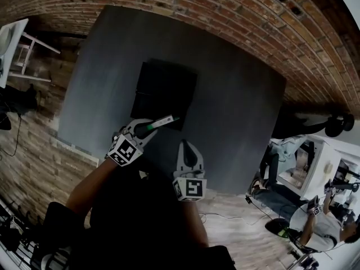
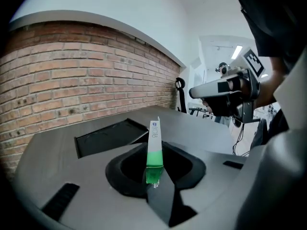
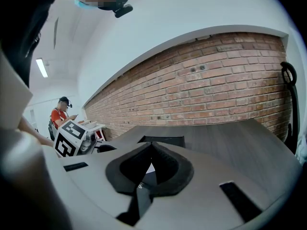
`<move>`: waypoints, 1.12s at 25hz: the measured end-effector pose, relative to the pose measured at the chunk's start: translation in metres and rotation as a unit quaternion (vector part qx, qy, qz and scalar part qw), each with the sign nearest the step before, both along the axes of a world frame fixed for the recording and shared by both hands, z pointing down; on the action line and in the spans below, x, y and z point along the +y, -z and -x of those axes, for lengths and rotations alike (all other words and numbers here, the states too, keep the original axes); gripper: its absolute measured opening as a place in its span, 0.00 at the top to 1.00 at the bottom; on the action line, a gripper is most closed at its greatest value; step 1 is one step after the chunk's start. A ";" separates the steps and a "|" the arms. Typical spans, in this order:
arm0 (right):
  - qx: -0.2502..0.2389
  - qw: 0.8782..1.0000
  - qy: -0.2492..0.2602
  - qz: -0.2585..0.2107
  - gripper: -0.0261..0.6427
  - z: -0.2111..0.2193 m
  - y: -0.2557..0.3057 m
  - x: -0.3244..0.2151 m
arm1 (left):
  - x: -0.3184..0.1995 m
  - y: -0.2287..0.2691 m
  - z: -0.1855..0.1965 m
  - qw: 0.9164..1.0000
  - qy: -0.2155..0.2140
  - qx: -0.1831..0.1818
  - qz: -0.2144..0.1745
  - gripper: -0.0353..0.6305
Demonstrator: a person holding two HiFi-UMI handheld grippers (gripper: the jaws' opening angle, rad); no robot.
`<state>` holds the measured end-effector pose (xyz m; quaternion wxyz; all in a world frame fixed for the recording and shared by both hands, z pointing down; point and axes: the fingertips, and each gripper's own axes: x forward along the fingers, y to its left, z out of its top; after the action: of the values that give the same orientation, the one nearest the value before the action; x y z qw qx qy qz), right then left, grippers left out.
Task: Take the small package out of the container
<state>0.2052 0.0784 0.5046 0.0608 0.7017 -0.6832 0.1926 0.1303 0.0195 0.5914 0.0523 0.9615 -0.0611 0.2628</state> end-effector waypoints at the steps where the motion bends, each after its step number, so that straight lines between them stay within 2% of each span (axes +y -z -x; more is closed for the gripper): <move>1: 0.000 1.000 -0.001 -0.001 0.92 0.001 0.003 0.001 | 0.001 0.005 0.001 1.000 0.013 0.006 0.005 0.78; 6: 0.008 1.000 0.008 -0.012 0.92 0.006 0.015 0.004 | 0.010 0.031 0.009 0.996 0.080 0.032 0.027 0.78; 10: 0.009 1.000 0.021 -0.017 0.92 0.010 0.025 0.011 | 0.023 0.054 0.015 0.991 0.124 0.049 0.025 0.78; 15: 0.001 0.999 0.035 -0.030 0.92 0.019 0.037 0.019 | 0.032 0.088 0.026 0.981 0.176 0.082 0.005 0.78; 19: -0.008 0.998 0.043 -0.044 0.92 0.027 0.050 0.023 | 0.035 0.117 0.037 0.974 0.197 0.107 -0.015 0.78; 23: -0.002 0.998 0.039 -0.047 0.92 0.037 0.062 0.025 | 0.037 0.140 0.058 0.967 0.214 0.134 -0.013 0.78; 28: 0.009 0.998 0.002 -0.058 0.92 0.043 0.085 0.024 | 0.032 0.160 0.079 0.967 0.205 0.152 -0.023 0.78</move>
<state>0.1626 0.1029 0.4192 0.0266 0.7044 -0.6940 0.1467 0.0515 0.0512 0.4313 0.0917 0.9580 -0.2544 0.0956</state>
